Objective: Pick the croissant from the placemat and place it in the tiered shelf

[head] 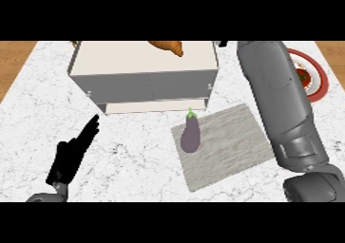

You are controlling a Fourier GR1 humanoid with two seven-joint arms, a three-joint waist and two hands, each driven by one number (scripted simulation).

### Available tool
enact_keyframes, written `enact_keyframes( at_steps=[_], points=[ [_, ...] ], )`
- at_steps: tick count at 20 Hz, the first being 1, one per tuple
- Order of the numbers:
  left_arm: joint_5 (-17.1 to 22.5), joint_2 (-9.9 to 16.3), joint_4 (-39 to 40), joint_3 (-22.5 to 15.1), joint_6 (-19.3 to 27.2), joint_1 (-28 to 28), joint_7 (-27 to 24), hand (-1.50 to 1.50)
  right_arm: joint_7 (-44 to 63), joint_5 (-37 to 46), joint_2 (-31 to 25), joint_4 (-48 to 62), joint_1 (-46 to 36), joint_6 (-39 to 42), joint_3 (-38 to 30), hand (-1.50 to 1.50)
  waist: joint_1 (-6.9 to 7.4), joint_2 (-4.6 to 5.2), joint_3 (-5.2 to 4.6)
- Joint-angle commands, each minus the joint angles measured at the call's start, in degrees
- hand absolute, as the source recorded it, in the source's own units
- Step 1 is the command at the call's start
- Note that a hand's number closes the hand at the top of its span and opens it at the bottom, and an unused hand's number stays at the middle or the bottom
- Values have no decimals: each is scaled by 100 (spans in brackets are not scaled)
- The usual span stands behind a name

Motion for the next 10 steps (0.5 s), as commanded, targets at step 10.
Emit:
enact_keyframes(
  at_steps=[10],
  points=[
    [149,202,-395,275,-31,234,188,0,1150,-65,-781,-4209,3307,1746,655,-150,-309,-75,3]
  ],
)
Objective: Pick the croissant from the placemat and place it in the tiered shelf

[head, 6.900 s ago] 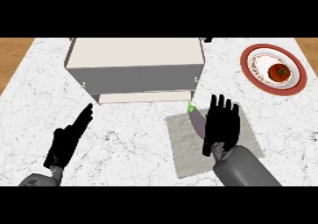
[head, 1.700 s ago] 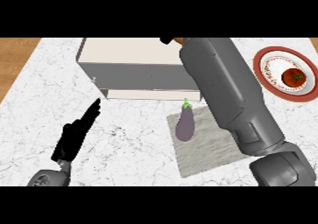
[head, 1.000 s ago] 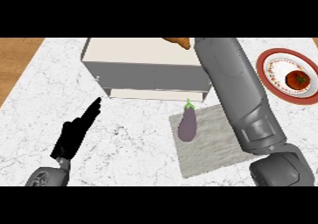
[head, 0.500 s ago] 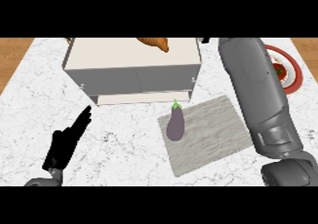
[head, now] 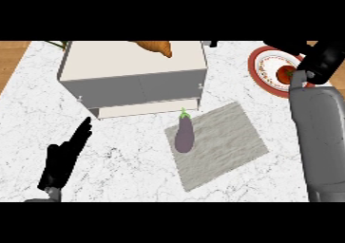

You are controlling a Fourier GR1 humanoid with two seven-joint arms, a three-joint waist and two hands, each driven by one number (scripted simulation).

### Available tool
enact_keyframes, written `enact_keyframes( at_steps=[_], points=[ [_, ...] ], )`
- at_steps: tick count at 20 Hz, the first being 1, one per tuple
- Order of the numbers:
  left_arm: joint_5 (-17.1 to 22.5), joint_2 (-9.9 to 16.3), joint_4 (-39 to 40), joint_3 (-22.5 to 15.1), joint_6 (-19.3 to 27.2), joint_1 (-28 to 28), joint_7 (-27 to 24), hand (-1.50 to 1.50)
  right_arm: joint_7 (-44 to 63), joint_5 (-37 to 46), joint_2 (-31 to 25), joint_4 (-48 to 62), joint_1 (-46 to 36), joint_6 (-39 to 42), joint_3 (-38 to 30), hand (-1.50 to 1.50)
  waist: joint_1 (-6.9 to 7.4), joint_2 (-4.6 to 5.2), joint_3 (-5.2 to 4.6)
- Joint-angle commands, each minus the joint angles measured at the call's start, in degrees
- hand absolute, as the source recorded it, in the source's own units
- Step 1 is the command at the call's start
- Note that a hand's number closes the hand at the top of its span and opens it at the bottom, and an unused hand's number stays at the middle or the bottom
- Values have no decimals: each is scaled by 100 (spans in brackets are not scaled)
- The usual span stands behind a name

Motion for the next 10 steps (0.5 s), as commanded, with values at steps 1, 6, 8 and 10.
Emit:
enact_keyframes(
  at_steps=[1,6,8,10],
  points=[
    [13,47,-235,-28,-61,82,221,0,424,-80,-335,-1671,1179,808,255,-150,55,29,0],
    [-93,-125,-145,-110,12,85,-124,0,624,-466,-544,-3645,2732,1437,318,-150,132,77,-3],
    [-249,-318,-330,-319,125,125,41,0,680,-673,-771,-3831,2990,1644,17,-150,273,116,0],
    [-125,-198,-5,-123,-60,-73,-63,0,637,-950,-925,-3970,3404,1882,-269,-150,284,129,0]
  ],
)
